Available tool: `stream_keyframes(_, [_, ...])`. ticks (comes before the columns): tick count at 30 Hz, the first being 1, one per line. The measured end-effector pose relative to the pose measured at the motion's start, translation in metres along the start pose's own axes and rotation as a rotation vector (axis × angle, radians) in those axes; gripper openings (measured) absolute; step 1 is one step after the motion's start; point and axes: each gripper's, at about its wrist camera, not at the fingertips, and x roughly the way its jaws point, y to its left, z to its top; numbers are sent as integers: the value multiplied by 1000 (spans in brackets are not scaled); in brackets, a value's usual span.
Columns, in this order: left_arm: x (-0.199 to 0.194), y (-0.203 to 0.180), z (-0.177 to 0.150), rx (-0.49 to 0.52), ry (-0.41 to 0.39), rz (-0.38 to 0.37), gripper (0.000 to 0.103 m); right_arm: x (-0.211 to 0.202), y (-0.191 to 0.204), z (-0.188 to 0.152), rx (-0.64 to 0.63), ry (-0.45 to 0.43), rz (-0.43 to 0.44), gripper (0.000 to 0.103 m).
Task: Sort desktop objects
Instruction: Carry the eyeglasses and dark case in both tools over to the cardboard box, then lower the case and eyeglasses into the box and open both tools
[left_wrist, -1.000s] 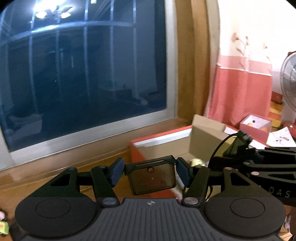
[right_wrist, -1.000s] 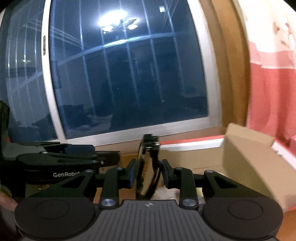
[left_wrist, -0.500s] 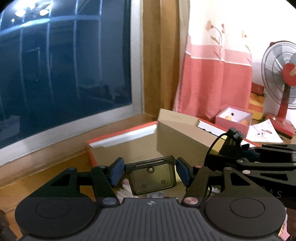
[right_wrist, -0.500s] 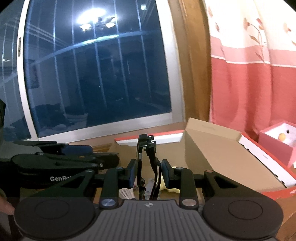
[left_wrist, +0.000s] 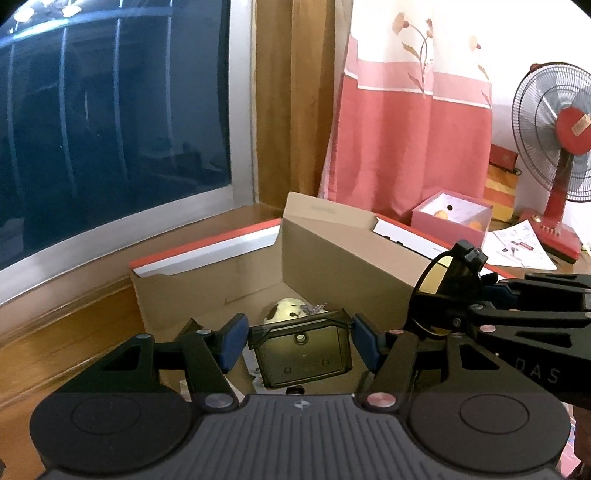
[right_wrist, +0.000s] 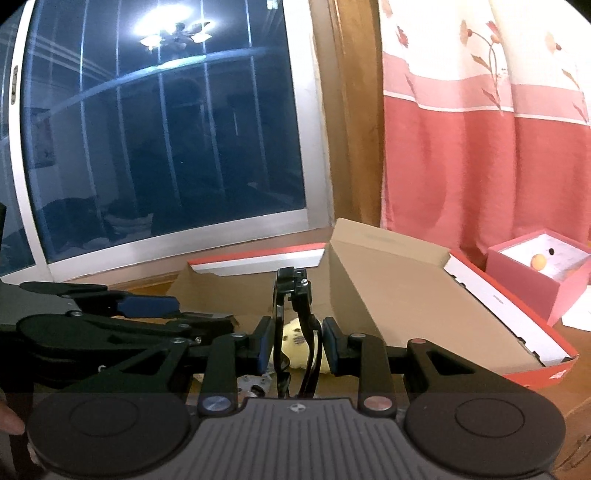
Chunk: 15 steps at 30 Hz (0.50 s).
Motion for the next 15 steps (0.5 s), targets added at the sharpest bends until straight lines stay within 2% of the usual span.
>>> stream_keyframes(15, [14, -5, -1, 15, 38, 2, 61, 12, -12, -1, 18, 24, -30, 31])
